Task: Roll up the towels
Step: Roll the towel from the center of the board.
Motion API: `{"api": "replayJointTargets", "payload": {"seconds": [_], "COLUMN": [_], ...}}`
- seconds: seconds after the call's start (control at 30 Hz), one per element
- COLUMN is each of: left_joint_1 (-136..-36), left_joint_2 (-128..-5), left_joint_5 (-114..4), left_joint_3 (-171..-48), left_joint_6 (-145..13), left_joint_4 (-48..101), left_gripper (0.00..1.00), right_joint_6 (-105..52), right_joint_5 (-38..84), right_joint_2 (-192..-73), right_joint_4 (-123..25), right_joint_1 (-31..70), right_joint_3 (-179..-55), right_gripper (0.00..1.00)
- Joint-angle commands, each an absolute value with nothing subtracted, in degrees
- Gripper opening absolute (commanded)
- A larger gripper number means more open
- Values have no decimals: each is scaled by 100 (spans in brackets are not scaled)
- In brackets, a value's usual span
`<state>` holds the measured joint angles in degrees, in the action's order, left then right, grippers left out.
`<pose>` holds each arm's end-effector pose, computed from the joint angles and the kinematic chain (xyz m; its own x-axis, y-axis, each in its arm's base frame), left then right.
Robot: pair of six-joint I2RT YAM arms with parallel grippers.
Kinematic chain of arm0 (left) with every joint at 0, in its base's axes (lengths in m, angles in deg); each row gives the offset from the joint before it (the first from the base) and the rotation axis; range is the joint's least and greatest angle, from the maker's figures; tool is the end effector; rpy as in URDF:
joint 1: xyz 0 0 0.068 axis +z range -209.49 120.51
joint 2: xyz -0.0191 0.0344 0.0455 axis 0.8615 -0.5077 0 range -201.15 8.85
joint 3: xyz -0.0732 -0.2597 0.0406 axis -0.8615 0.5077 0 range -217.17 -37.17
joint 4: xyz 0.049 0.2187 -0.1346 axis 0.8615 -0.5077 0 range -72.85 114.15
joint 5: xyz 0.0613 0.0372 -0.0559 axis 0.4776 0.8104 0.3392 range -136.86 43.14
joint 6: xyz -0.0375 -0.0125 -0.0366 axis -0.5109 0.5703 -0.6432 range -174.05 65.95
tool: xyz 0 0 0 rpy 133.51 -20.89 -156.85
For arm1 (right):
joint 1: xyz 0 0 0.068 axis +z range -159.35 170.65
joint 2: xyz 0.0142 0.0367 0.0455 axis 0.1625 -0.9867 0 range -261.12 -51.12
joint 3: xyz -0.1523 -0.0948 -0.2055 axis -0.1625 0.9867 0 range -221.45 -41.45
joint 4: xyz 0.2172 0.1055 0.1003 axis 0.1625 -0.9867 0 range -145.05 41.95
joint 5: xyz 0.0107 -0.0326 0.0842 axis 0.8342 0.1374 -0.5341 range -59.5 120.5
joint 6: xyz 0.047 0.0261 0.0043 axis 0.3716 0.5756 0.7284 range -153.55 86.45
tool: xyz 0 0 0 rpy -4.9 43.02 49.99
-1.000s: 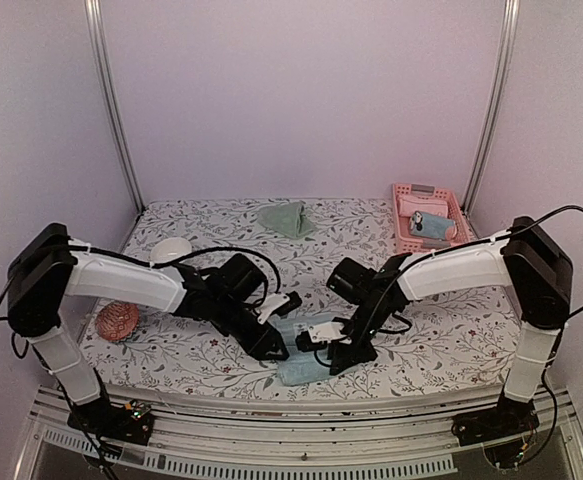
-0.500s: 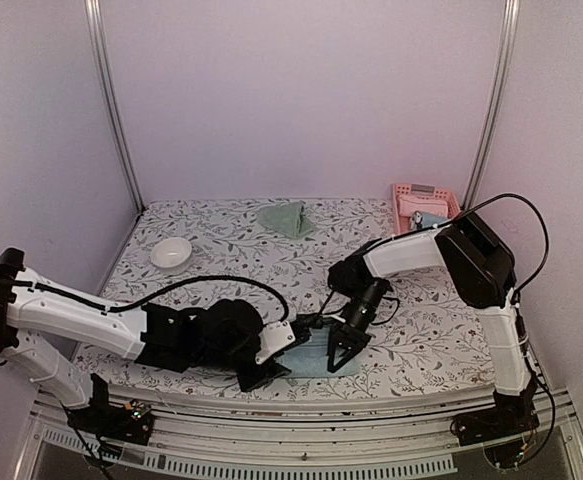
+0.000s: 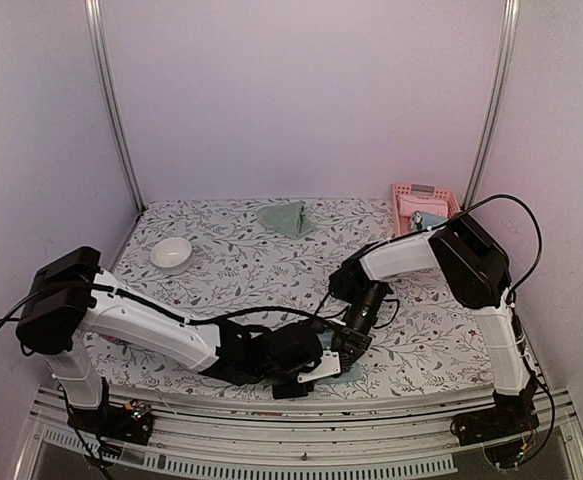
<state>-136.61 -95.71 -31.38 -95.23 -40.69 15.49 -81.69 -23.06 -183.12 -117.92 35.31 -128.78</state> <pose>0.0896 -0.3491 0.1438 0.0314 0.8624 -0.5052 0.9232 0.1687 0.3452 0.2455 0.2830 0.0936 -0.2978 -0.9163 -0.2679 -0.6019 -0.0376 0.7977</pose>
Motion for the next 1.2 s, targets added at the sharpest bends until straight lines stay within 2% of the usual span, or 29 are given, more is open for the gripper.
{"api": "replayJointTargets", "payload": {"seconds": [0.0, 0.07, 0.1, 0.13, 0.17, 0.23, 0.43, 0.6, 0.73, 0.9, 1.17], "left_joint_1": [-13722, -13717, -13697, -13678, -13664, -13608, -13221, -12735, -12316, -12001, -11635], "left_joint_2": [-9856, -9890, -9886, -9889, -9876, -9881, -9995, -10299, -10693, -11197, -11779], "left_joint_5": [-3241, -3322, -3413, -3488, -3585, -3773, -4734, -5932, -7115, -8153, -9199], "left_joint_3": [-9724, -9710, -9696, -9674, -9666, -9646, -9619, -9843, -9984, -10464, -11105], "left_joint_6": [-3953, -4007, -4045, -4089, -4123, -4246, -4665, -5210, -5621, -5992, -6432], "left_joint_4": [1236, 1263, 1290, 1308, 1307, 1270, 1170, 935, 879, 743, 586], "left_gripper": [38, 33, 29, 27, 25, 21, 19, 20, 22, 24, 24], "right_joint_6": [-8086, -8079, -8082, -8111, -8130, -8191, -8013, -7549, -7300, -7673, -7872], "right_joint_5": [-1016, -1028, -1023, -1013, -1011, -1050, -1406, -903, -520, -154, 919], "right_joint_2": [-18776, -18669, -18635, -18307, -18048, -17478, -15923, -14185, -13239, -12852, -12996], "right_joint_4": [-11431, -11422, -11441, -11428, -11391, -11351, -11389, -10344, -9504, -9183, -7996], "right_joint_1": [3616, 3611, 3609, 3578, 3542, 3391, 2628, 2563, 2580, 2925, 4195], "right_joint_3": [-12630, -12636, -12636, -12612, -12557, -12468, -12266, -11185, -10275, -9754, -9224], "right_gripper": [7, 11, 16, 27, 34, 38, 41, 40, 39, 39, 45]}}
